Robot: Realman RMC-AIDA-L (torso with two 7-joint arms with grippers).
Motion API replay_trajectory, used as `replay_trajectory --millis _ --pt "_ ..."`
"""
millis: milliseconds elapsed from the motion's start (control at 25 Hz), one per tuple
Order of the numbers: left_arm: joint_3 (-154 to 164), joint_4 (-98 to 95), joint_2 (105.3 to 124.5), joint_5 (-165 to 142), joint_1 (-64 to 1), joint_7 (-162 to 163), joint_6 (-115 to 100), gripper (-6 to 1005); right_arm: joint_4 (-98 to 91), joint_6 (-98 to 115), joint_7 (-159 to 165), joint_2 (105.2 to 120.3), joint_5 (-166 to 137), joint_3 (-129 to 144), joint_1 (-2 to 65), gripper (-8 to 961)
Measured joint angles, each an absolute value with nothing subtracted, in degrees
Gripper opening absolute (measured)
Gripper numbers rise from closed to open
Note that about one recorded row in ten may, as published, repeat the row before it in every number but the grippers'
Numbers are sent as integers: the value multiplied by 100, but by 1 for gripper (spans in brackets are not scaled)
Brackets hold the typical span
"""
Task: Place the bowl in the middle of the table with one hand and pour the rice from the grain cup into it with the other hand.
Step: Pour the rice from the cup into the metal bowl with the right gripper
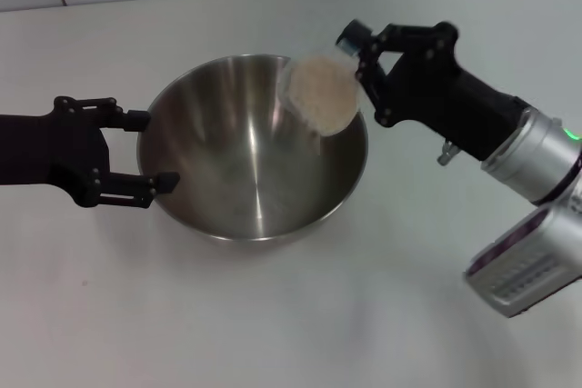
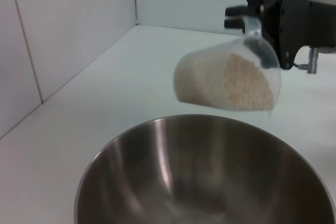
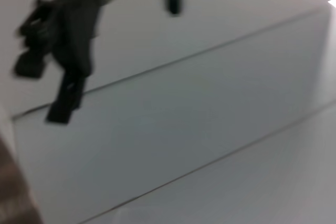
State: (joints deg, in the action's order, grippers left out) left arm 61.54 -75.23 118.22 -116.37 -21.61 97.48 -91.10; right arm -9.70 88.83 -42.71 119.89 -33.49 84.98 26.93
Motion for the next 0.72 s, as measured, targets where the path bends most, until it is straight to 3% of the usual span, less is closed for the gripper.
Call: replay_trajectory --millis 720 --pt "6178 -7497 11830 -11767 -2249 9809 -9121 856 -1828 8099 -7493 11987 -2937 9852 2645 14"
